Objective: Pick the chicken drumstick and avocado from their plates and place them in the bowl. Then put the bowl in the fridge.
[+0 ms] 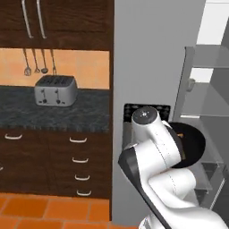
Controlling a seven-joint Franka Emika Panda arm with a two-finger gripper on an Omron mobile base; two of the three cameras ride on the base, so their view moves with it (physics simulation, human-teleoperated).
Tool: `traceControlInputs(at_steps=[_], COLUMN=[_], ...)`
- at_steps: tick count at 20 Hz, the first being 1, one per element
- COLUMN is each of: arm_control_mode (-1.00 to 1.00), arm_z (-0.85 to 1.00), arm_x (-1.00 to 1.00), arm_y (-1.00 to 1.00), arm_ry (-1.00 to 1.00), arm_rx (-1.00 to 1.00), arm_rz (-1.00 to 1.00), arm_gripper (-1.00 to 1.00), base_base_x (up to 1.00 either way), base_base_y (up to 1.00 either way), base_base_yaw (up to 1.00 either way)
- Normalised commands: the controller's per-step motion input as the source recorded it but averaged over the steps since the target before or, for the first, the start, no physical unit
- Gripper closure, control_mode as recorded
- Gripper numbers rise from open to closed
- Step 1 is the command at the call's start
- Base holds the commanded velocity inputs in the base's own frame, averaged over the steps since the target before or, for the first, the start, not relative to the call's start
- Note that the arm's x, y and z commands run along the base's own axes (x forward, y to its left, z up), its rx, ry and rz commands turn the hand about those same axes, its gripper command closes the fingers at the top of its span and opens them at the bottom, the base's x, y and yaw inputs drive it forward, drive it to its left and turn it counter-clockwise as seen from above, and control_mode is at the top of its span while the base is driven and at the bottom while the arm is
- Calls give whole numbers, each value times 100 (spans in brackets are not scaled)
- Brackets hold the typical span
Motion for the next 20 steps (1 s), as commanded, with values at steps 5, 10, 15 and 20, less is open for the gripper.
traceControlInputs(at_steps=[5, 10, 15, 20], arm_control_mode=[100, 100, 100, 100], arm_z=[0, 0, 0, 0], arm_x=[0, 0, 0, 0], arm_y=[0, 0, 0, 0], arm_ry=[0, 0, 0, 0], arm_rx=[0, 0, 0, 0], arm_rz=[0, 0, 0, 0], arm_gripper=[100, 100, 100, 100], base_base_x=[34, 4, 27, 39], base_base_y=[-15, -4, 0, -12], base_base_yaw=[-46, -57, -47, -21])
